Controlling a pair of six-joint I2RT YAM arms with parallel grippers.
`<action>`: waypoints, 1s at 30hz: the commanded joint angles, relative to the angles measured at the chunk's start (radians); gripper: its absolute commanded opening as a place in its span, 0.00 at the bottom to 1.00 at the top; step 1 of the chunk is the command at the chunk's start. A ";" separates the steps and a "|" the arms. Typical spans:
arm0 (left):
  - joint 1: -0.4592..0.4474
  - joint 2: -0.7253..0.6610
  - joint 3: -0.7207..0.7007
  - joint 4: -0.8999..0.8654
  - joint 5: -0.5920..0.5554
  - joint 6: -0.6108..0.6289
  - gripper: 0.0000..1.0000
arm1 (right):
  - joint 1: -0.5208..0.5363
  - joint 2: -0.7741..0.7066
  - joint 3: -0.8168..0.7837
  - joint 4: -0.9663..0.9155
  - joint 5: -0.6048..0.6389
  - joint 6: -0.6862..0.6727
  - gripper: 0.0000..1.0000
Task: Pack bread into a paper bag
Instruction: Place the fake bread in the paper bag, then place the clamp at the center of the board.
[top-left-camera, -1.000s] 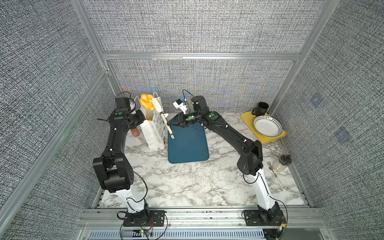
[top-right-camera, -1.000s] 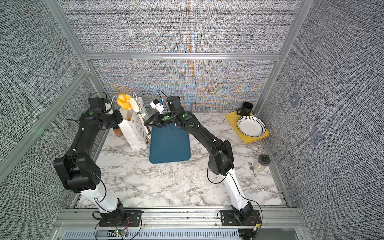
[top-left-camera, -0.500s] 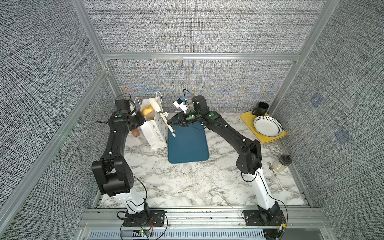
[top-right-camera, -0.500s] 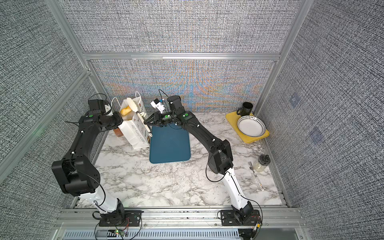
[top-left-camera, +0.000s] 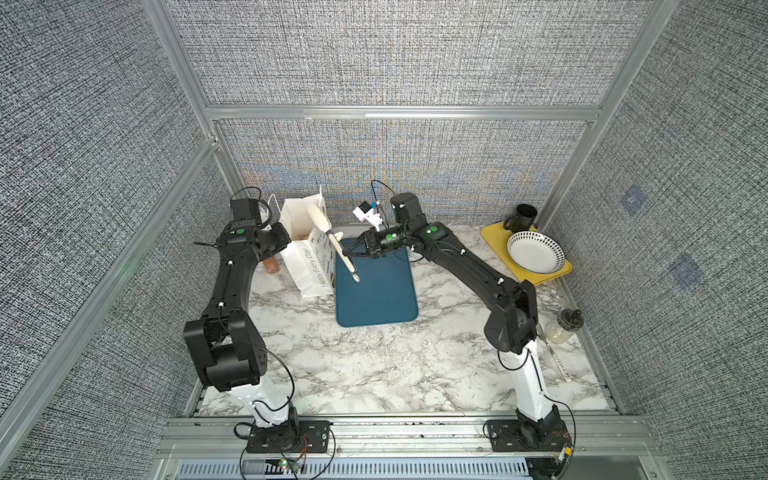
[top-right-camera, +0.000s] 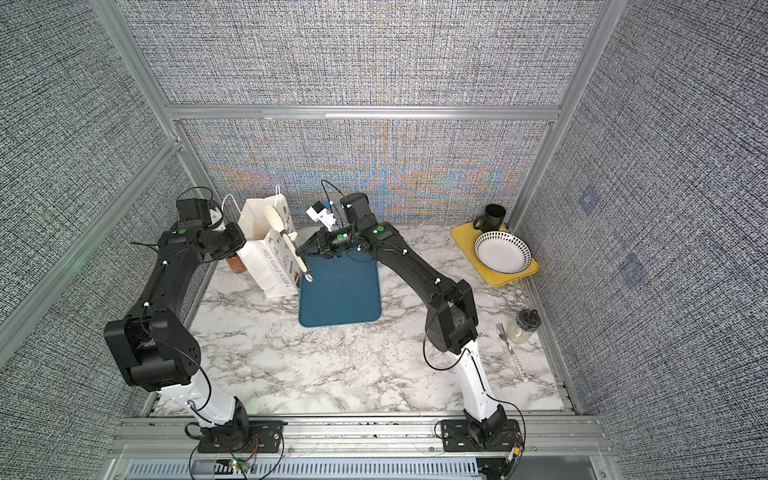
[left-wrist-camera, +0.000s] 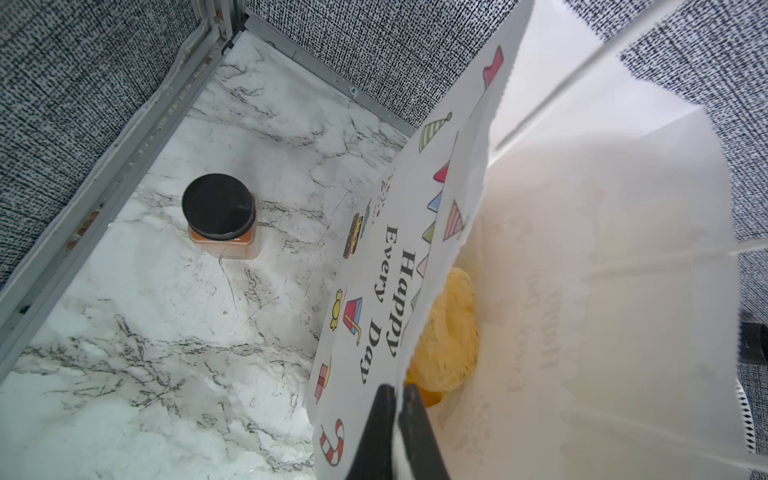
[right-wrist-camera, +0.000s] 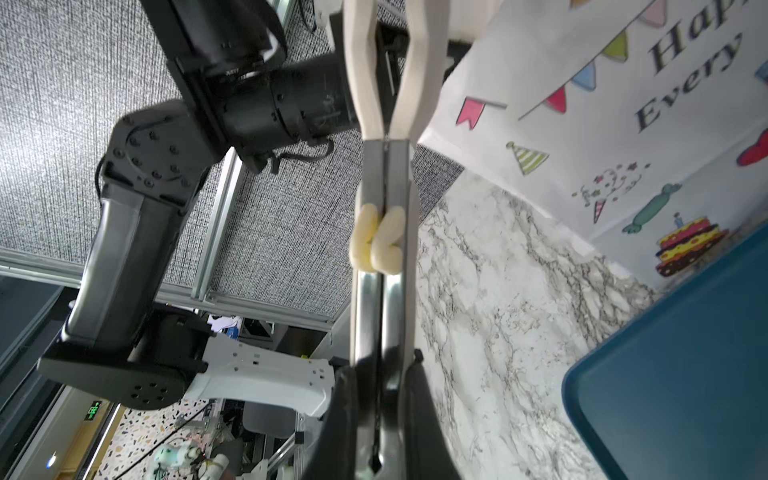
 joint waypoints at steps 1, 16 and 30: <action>0.001 0.009 0.020 -0.009 -0.029 0.003 0.02 | 0.004 -0.113 -0.170 -0.100 -0.021 -0.139 0.02; 0.001 -0.032 0.016 -0.011 -0.043 -0.019 0.30 | -0.207 -0.388 -0.627 -0.271 0.395 -0.263 0.00; 0.001 -0.057 -0.007 -0.014 -0.058 -0.014 0.53 | -0.351 -0.401 -0.859 -0.288 0.812 -0.136 0.00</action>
